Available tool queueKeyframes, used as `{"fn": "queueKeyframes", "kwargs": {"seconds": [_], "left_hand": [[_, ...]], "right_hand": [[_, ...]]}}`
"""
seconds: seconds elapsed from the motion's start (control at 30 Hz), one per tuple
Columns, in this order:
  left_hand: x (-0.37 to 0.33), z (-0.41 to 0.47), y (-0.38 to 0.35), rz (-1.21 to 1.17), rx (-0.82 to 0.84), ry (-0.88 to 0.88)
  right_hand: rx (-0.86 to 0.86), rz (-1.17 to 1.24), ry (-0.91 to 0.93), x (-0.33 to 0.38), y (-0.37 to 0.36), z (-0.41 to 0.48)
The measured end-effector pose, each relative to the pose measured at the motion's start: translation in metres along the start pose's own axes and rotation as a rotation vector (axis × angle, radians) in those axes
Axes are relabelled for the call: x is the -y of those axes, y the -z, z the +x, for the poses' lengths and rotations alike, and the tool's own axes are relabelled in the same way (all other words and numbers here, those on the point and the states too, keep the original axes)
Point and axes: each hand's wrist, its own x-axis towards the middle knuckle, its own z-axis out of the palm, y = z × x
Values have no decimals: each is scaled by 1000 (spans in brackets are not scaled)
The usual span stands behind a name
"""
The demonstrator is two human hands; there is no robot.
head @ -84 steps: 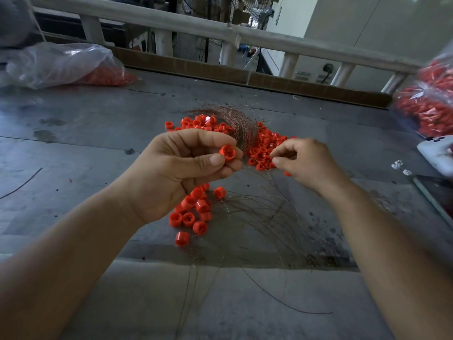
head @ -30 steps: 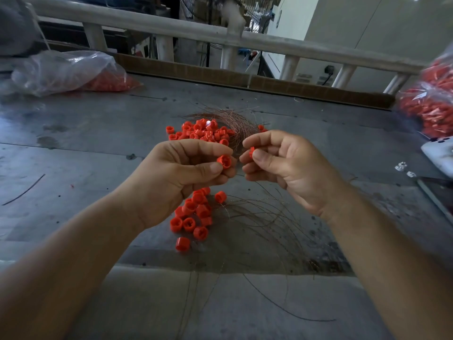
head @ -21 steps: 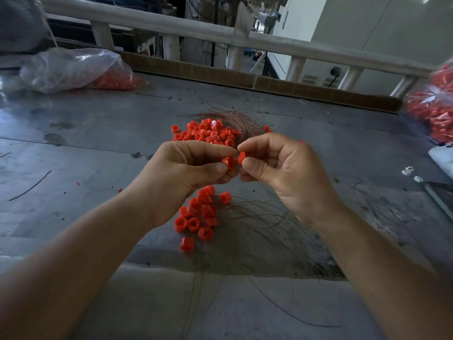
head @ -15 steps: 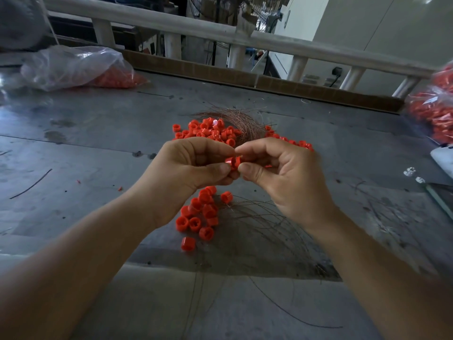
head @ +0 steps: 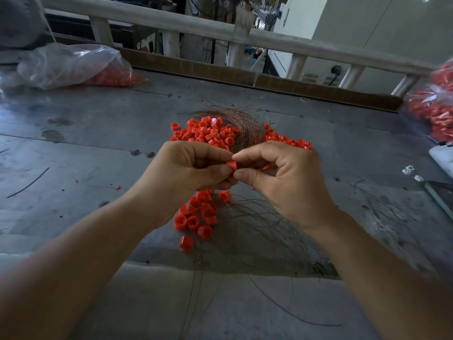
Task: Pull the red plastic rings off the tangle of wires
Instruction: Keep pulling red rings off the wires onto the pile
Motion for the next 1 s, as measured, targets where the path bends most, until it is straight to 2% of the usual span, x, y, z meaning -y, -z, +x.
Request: {"fn": "queueKeyframes", "kwargs": {"seconds": [0.37,0.5,0.63,1.0], "left_hand": [[2,0,2,-11,19,-9],[1,-3,0,50,24,-61],[0,-3,1,11,56,-17],[-1,-4,2,-59,101,53]], "right_hand": [[-4,11,-6,2,3,-1],[-27,-57,62,3,2,-2],[-26,-94,115,2,1,-1],[5,22,94,1,4,-1]]}}
